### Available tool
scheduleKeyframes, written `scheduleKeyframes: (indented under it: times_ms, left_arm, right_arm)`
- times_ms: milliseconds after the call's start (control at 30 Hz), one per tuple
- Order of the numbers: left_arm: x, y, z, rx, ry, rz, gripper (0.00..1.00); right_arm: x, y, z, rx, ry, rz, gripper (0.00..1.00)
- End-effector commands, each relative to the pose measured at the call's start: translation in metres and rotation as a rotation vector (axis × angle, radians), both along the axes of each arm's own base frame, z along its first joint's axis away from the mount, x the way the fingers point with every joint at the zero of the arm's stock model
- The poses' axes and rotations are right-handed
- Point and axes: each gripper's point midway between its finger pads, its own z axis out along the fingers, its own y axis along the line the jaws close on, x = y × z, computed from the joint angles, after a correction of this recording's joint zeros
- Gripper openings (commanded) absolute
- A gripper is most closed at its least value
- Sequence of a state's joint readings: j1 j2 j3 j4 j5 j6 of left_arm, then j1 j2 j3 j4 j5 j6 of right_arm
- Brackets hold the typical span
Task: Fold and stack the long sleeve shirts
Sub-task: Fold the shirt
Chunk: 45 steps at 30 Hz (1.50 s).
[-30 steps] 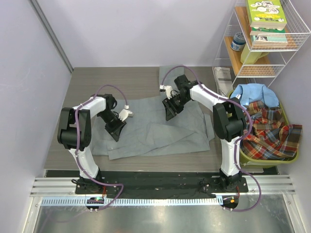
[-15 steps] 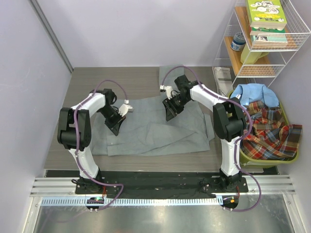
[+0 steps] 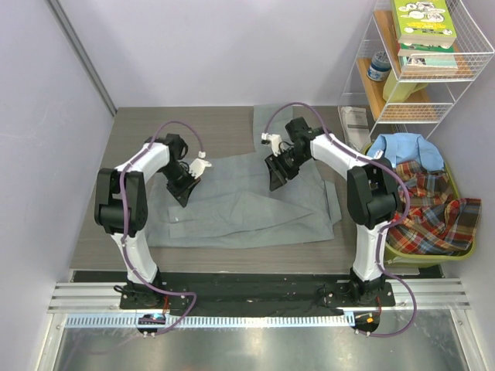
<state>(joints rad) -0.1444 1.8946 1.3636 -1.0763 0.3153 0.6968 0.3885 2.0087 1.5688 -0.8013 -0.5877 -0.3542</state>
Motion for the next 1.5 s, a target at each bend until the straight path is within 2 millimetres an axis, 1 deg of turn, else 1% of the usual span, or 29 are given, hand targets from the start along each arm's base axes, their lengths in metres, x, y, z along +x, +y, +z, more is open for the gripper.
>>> scheduleKeyframes:
  times_ms: [0,67,133,167,200,233,267,300,333,400,433,467,500,533,567,633,667,733,767,900,967,1067,1100,1200,1233,1333,1367,1400,1467]
  left_arm:
    - [0.018,0.002,0.005,0.028,-0.069,0.037,0.06]
    - [0.024,0.001,0.007,0.022,-0.101,0.07,0.16]
    - [0.022,-0.002,0.016,-0.023,-0.13,0.091,0.24]
    - [0.024,-0.004,0.021,-0.046,-0.155,0.111,0.29]
    - [0.02,-0.009,0.032,-0.097,-0.184,0.119,0.36]
    - [0.02,-0.008,0.038,-0.124,-0.198,0.137,0.37]
    - [0.019,-0.01,0.044,-0.153,-0.206,0.153,0.4]
    - [0.016,-0.012,0.055,-0.181,-0.23,0.162,0.53]
    - [0.012,-0.014,0.057,-0.206,-0.227,0.169,0.59]
    - [0.004,-0.015,0.063,-0.219,-0.224,0.177,0.62]
    - [-0.002,-0.015,0.065,-0.223,-0.229,0.178,0.71]
    - [-0.007,-0.015,0.065,-0.224,-0.223,0.178,0.74]
    - [-0.011,-0.014,0.063,-0.219,-0.217,0.17,0.75]
    - [-0.02,-0.012,0.06,-0.209,-0.204,0.164,0.75]
    - [-0.024,-0.01,0.057,-0.199,-0.2,0.159,0.84]
    - [-0.034,-0.006,0.051,-0.178,-0.185,0.135,0.82]
    - [-0.042,-0.001,0.042,-0.15,-0.167,0.129,0.82]
    - [-0.042,0.007,0.032,-0.104,-0.176,0.121,0.81]
    - [-0.048,0.014,0.021,-0.063,-0.154,0.122,0.8]
    - [-0.039,0.031,-0.002,0.035,-0.166,0.119,0.79]
    - [-0.03,0.037,-0.011,0.067,-0.179,0.129,0.78]
    - [-0.027,0.047,-0.03,0.13,-0.159,0.123,0.77]
    - [-0.03,0.053,-0.037,0.16,-0.141,0.123,0.76]
    - [-0.035,0.067,-0.046,0.198,-0.108,0.134,0.73]
    - [-0.041,0.071,-0.047,0.205,-0.093,0.131,0.72]
    - [-0.05,0.08,-0.048,0.207,-0.084,0.134,0.72]
    - [-0.052,0.09,-0.046,0.207,-0.081,0.166,0.73]
    - [-0.055,0.09,-0.044,0.2,-0.08,0.165,0.74]
    - [-0.05,0.08,-0.027,0.122,-0.127,0.18,0.79]
  right_arm:
    - [-0.013,-0.002,0.031,0.034,-0.049,0.019,0.5]
    - [-0.021,-0.003,0.035,0.038,-0.046,0.018,0.48]
    - [-0.035,-0.004,0.044,0.047,-0.05,0.033,0.45]
    - [-0.046,-0.002,0.042,0.045,-0.037,0.047,0.43]
    - [-0.052,0.0,0.047,0.052,-0.048,0.055,0.42]
    - [-0.056,0.001,0.047,0.051,-0.046,0.061,0.42]
    - [-0.062,0.003,0.042,0.046,-0.033,0.06,0.41]
    - [-0.066,0.008,0.039,0.039,-0.034,0.075,0.41]
    - [-0.066,0.011,0.034,0.033,-0.039,0.082,0.41]
    - [-0.069,0.018,0.023,0.015,-0.031,0.09,0.41]
    - [-0.066,0.02,0.013,0.002,-0.027,0.089,0.4]
    - [-0.063,0.02,0.006,-0.012,-0.025,0.085,0.4]
    - [-0.06,0.02,-0.001,-0.025,-0.019,0.082,0.38]
    - [-0.054,0.017,-0.015,-0.063,-0.015,0.069,0.38]
    - [-0.05,0.016,-0.019,-0.077,-0.021,0.066,0.38]
    - [-0.035,0.009,-0.029,-0.1,-0.037,0.024,0.38]
    - [-0.029,0.006,-0.035,-0.109,-0.028,0.006,0.38]
    - [-0.015,-0.004,-0.04,-0.11,-0.012,-0.055,0.39]
    - [-0.009,-0.007,-0.043,-0.116,-0.008,-0.074,0.39]
    - [-0.002,-0.017,-0.051,-0.147,-0.001,-0.111,0.39]
    - [-0.005,-0.016,-0.054,-0.146,0.017,-0.113,0.42]
    - [-0.012,-0.016,-0.043,-0.126,0.022,-0.093,0.46]
    - [-0.015,-0.015,-0.026,-0.102,-0.005,-0.081,0.48]
    - [-0.029,-0.027,-0.009,-0.124,-0.043,-0.028,0.5]
    - [-0.037,-0.031,0.004,-0.126,-0.054,-0.019,0.51]
    - [-0.056,-0.043,0.012,-0.152,-0.05,0.019,0.51]
    - [-0.061,-0.045,0.012,-0.153,-0.041,0.031,0.51]
    - [-0.067,-0.047,0.011,-0.157,-0.029,0.042,0.5]
    - [-0.074,-0.051,0.004,-0.168,-0.008,0.042,0.5]
